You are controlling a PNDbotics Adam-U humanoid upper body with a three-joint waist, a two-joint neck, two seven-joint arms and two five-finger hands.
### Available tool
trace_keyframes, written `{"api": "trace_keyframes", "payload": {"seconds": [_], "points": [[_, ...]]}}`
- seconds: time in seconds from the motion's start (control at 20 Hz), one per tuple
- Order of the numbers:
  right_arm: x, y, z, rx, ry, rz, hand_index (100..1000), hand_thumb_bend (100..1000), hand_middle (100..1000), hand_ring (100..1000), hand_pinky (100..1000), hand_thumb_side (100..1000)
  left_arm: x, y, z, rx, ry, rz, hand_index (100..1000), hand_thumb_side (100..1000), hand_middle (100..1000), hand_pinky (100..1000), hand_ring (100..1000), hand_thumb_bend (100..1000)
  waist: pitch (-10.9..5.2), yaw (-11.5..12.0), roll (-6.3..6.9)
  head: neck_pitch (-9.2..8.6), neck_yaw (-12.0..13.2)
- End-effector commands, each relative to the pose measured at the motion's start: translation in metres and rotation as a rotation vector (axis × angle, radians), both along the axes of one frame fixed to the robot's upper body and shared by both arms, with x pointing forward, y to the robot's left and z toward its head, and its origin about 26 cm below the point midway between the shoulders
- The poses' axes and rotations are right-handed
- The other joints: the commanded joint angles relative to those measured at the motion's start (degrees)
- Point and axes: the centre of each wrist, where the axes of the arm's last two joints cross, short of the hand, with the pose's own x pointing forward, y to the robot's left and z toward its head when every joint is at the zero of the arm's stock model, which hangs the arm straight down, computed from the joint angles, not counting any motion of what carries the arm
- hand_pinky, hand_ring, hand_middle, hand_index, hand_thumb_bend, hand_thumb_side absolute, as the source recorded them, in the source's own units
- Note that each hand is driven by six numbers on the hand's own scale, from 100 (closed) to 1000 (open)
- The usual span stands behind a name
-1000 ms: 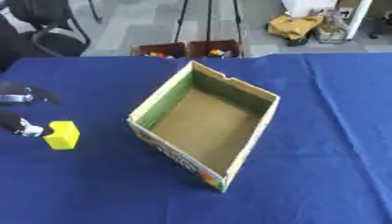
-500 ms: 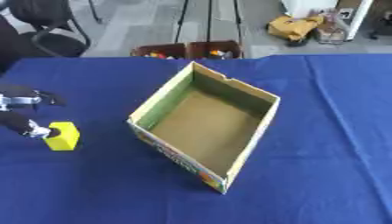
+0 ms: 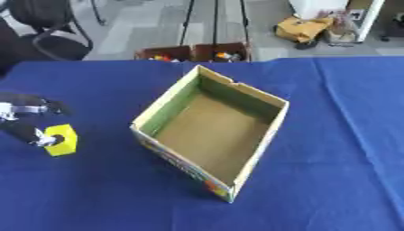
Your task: Pick up objects on the table and place them in the box.
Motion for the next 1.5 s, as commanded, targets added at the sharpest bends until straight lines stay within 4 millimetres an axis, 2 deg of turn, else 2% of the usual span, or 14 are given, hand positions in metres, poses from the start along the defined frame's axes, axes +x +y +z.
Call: {"api": "trace_keyframes", "payload": {"seconds": [0.05,0.3,0.55,0.65,0.85,1.15,1.3,1.45,1.5], "points": [[-0.004,0.000,0.008,-0.011,-0.028,0.011,817,100,673,761,764,566,0.000,0.008,0.010,0.061,0.045,-0.050,1000,629,1000,848,971,287,-0.06,0.1,0.68,-0.42,0.3],[-0.004,0.001,0.007,-0.008,-0.022,0.017,815,100,672,761,764,564,0.001,0.009,0.013,0.070,0.041,-0.048,1000,638,1000,854,975,277,-0.09,0.3,0.78,-0.49,0.5],[-0.004,0.000,0.007,-0.003,-0.022,0.014,808,100,669,761,765,563,0.003,0.009,0.007,0.048,0.059,-0.038,1000,657,995,823,924,278,-0.03,0.2,0.71,-0.50,0.7],[-0.004,0.000,0.007,-0.001,-0.021,0.013,807,100,668,762,765,563,0.004,0.008,0.007,0.034,0.058,-0.035,1000,658,928,789,884,290,0.02,0.2,0.67,-0.53,0.7],[-0.004,0.000,0.006,0.001,-0.020,0.012,801,100,665,762,766,562,0.004,0.004,0.008,0.000,0.053,-0.032,1000,654,861,749,820,299,0.18,0.3,0.63,-0.58,0.7],[-0.004,-0.001,0.006,0.004,-0.018,0.011,796,100,660,761,767,562,0.004,-0.001,0.008,-0.032,0.052,-0.009,1000,645,850,707,752,286,0.48,0.3,0.59,-0.49,0.8],[-0.004,-0.001,0.006,0.006,-0.015,0.010,796,100,659,761,767,559,0.004,-0.002,0.008,-0.035,0.050,-0.004,1000,638,816,692,715,262,0.62,0.3,0.62,-0.52,0.8],[-0.004,-0.001,0.006,0.007,-0.016,0.010,794,100,659,761,767,557,0.004,-0.002,0.010,-0.029,0.044,0.012,994,577,770,603,617,173,0.67,0.4,0.60,-0.49,0.8],[-0.004,-0.001,0.006,0.007,-0.017,0.011,794,100,659,761,767,557,0.004,-0.002,0.011,-0.026,0.041,0.018,994,577,770,603,617,173,0.67,0.4,0.60,-0.49,0.8]]}}
